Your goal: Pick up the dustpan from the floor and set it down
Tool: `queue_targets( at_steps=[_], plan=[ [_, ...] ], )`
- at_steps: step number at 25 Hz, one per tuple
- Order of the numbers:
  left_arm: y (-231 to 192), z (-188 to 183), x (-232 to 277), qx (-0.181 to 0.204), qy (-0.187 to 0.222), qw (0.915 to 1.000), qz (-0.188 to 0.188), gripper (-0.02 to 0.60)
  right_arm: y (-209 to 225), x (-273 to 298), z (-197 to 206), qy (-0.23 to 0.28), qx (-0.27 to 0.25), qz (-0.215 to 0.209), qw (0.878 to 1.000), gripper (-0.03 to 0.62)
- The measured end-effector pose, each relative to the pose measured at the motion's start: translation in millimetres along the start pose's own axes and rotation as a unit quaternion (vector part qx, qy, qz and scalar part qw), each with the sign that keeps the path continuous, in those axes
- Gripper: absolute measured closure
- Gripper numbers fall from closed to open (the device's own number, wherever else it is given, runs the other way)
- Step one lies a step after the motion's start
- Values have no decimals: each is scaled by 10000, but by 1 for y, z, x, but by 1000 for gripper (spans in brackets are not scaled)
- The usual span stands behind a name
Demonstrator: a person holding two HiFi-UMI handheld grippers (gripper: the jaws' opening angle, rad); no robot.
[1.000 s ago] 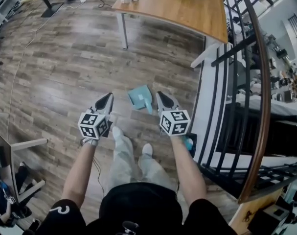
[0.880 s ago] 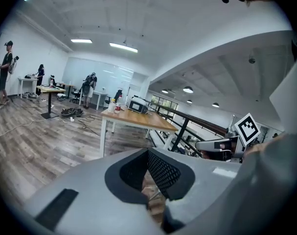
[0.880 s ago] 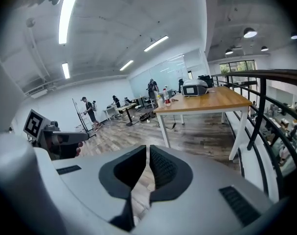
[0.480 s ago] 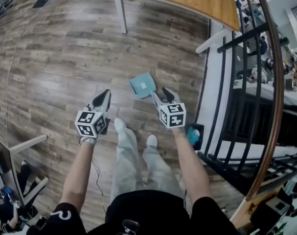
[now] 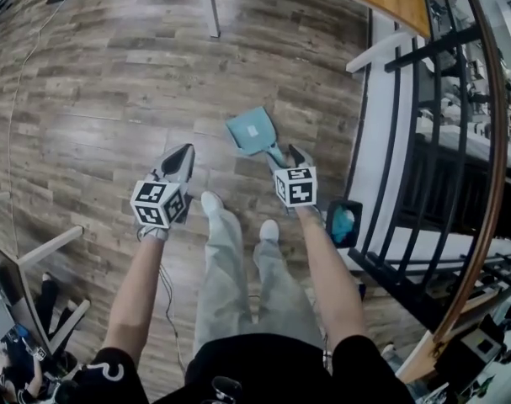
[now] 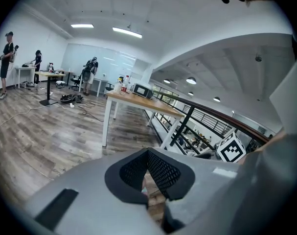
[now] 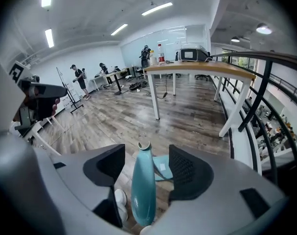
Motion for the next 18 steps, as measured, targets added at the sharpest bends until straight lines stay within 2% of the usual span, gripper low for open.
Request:
queue_targets(
  at_steps=[13,18],
  plan=[
    [-25,26,45,-99,-254,9995,149,583,-2,56,31,-673,37,215,9975,322],
    [-29,34,50,-121,-298,9993,168,583,0,61,30,-755,68,281,9967,396]
  ],
)
Point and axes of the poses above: the fingertips, and each gripper's own axes: x forward along the fingers, y to its right, z out of its underside, the point moved 4 cm from there along -x, backward along the fingers, and after that the axes turned 4 degrees about -x, right-handed, at the moved point
